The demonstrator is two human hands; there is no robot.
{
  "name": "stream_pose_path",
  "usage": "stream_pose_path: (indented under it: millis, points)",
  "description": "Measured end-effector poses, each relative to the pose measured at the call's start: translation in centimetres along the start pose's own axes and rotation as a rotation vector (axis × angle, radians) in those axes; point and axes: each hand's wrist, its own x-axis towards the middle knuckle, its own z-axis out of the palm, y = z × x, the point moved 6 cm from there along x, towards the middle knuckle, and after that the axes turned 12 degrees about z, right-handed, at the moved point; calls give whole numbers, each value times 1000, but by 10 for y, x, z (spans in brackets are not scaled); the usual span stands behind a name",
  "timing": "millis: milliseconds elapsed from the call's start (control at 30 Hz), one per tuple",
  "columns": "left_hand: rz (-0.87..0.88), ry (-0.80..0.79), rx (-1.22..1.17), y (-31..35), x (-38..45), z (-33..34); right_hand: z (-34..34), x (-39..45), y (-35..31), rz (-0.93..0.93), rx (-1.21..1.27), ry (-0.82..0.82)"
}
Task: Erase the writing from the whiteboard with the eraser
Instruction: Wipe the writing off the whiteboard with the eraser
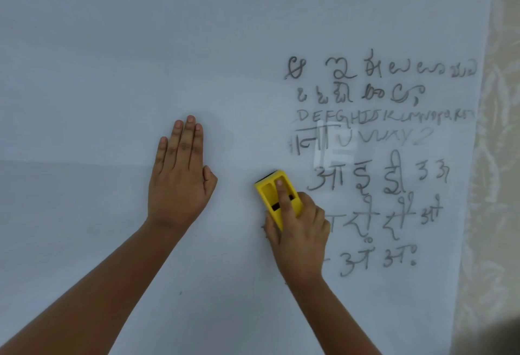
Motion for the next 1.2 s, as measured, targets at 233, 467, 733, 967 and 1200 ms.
stream_pose_path:
  millis: [233, 467, 733, 967, 1200]
  points:
    - [-1, 23, 2, 0, -1, 1, 5, -4, -9, 42, -9, 58]
    - [-3, 18, 7, 1, -1, 0, 8, -22, 31, 78, -26, 33]
    - [4, -4, -1, 0, -1, 1, 20, -67, 28, -11, 24, -98]
    - [-10, -12, -15, 2, 1, -1, 20, -66, 19, 102, 98, -143]
    - [19, 58, -66, 26, 10, -11, 10, -61, 64, 251, 120, -90]
